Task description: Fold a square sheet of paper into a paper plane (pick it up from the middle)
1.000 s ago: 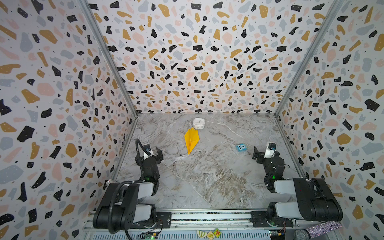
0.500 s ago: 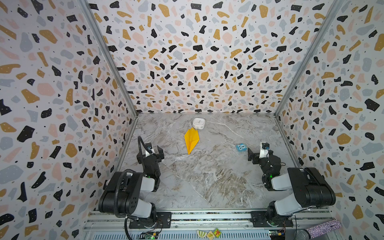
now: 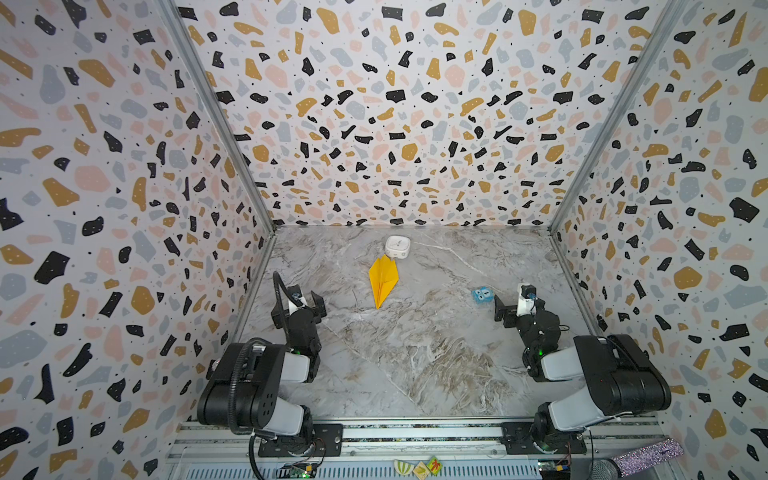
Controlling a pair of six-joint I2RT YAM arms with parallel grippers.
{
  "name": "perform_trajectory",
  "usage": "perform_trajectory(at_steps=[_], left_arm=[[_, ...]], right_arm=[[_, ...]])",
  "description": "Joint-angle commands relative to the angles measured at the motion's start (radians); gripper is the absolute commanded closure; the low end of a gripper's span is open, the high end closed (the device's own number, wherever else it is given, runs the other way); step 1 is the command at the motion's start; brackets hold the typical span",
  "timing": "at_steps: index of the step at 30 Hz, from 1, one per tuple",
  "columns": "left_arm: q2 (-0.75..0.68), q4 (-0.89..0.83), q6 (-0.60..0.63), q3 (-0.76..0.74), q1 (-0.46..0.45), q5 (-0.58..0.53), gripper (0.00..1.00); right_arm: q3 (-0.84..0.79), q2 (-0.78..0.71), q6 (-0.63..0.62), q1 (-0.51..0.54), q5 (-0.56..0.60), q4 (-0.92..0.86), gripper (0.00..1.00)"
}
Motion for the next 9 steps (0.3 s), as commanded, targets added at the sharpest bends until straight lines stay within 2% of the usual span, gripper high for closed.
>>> perform_trajectory(at_steps=[1,9], left_arm=[[0.007,0.042,-0.005,0.025,0.006,-0.013,0.00],[0.017,0.043,-0.005,0.031,0.006,-0.012,0.00]], right_arm=[[0.017,-0.010,-0.013,0.004,0.013,0.016,0.01],[0.016,-0.011,-0.013,0.004,0.013,0.019,0.01]])
